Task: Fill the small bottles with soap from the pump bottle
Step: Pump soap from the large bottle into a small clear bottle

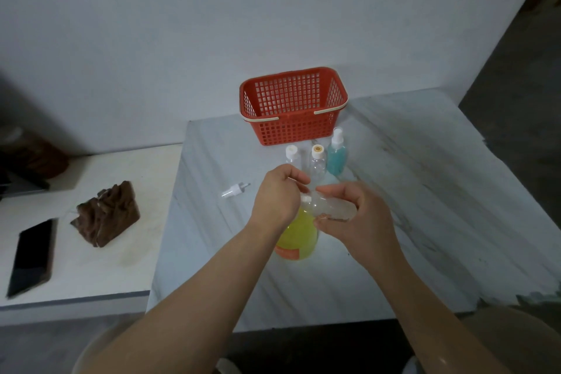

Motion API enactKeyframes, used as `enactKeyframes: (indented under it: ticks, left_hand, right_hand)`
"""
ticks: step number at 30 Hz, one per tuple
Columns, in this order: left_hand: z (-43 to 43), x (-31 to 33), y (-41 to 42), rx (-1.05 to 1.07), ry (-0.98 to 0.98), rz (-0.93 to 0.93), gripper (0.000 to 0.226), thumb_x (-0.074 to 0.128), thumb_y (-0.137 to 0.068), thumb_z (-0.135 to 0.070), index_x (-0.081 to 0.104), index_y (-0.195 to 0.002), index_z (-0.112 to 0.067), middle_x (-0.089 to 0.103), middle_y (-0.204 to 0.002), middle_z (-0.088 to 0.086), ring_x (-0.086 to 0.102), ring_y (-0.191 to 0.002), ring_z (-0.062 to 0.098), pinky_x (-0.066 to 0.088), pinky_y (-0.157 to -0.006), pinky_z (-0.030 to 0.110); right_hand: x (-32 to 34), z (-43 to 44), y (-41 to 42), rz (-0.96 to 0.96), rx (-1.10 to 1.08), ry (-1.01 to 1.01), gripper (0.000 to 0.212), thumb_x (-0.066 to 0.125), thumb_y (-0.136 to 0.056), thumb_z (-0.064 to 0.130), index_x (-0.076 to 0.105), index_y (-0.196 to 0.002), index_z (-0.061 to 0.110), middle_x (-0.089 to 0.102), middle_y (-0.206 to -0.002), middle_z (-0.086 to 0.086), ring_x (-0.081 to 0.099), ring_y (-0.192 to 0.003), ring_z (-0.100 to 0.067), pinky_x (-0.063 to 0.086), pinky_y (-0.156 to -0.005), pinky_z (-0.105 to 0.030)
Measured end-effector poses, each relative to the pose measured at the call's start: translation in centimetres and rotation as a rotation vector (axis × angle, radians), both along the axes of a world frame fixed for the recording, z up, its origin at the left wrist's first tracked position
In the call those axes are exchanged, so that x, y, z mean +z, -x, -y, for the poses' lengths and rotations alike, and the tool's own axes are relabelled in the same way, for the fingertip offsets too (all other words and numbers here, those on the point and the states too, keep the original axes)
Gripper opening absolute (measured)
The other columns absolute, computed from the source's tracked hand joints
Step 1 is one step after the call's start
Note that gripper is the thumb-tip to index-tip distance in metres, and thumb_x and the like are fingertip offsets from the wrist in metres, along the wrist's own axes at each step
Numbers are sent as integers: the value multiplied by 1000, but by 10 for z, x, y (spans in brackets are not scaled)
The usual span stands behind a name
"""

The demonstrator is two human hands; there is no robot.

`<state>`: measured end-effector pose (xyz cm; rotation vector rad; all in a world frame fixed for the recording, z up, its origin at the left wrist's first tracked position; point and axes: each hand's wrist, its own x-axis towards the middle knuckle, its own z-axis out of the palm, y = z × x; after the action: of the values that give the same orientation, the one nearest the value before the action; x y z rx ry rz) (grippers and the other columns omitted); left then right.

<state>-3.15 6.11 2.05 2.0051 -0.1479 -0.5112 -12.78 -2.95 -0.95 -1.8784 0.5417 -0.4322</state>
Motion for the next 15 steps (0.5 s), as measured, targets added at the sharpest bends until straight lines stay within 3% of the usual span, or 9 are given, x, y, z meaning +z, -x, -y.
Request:
enactKeyframes:
  ticks: [10,15]
  left_hand:
    - [1,6,1,-2,-17,-15,35,32,-80,4,61,-76,-15,68,-81,9,59,-75,23,51,-79,37]
    - [-1,11,1,0,8,-28,31,35,-82,3,60,-78,-15,67,-76,8,59,-73,23,50,-78,37]
  right_hand:
    - [1,-2,2,16,-11,-25,48,83,-62,8,62,-92,39,66,-100,8,62,-95,-11,53,-83,-35]
    - [8,-4,5,36,-17,-10,49,83,-62,6,60,-87,42,67,-100,7,62,-95,-10,52,-83,-29]
